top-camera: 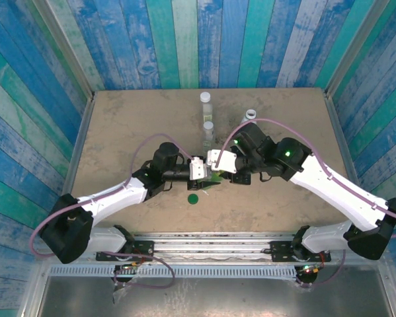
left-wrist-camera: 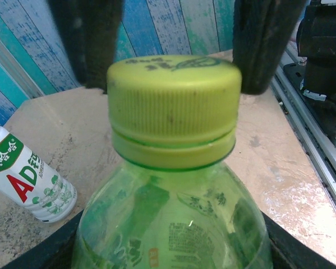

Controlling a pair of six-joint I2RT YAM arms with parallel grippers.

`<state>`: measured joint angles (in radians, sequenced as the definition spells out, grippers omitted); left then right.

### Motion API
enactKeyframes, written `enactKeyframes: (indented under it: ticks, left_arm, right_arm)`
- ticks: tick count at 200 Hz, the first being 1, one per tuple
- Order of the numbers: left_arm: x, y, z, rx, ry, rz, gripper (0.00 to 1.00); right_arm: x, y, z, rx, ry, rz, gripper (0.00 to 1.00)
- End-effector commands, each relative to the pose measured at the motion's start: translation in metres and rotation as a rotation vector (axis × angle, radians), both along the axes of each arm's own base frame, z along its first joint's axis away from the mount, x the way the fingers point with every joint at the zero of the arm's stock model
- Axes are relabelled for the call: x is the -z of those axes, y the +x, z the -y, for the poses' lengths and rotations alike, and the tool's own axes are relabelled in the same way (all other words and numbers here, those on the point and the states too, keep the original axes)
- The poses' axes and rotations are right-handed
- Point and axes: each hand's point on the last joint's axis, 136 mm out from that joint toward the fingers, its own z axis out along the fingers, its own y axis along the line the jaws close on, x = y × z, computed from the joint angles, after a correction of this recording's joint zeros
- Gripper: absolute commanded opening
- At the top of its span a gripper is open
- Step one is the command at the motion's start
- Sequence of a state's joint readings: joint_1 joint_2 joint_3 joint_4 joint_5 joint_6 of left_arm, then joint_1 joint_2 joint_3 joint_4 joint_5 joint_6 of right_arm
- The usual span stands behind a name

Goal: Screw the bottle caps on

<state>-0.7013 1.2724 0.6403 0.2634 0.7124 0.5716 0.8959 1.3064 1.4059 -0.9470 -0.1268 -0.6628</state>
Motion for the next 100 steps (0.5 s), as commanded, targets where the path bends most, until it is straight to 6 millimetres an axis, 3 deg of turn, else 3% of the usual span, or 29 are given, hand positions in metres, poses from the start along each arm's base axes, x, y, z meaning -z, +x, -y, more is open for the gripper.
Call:
enactKeyframes:
  ticks: [1, 40, 61, 77, 100]
  left_arm:
    - [-0.014, -0.005, 0.001, 0.032, -0.023, 0.029, 0.45]
    - [-0.015, -0.004, 0.001, 0.022, -0.023, 0.030, 0.45]
    - [-0.014, 0.001, 0.001, -0.005, -0.019, 0.032, 0.45]
    - [-0.014, 0.007, 0.000, -0.040, -0.015, 0.033, 0.43]
    - [-0.015, 0.014, -0.001, -0.082, -0.020, 0.043, 0.43]
  right_arm:
    - [-0.003, -0.004, 0.001, -0.045, -0.013, 0.000, 0.33]
    - [-0.001, -0.001, 0.004, 0.017, -0.013, -0.021, 0.23]
    - [-0.007, 0.020, 0.003, 0.300, 0.066, -0.076, 0.13]
    - [-0.007, 0.024, 0.003, 0.452, 0.115, -0.151, 0.01]
    - [0.006, 0.032, 0.013, 0.703, 0.160, -0.168, 0.01]
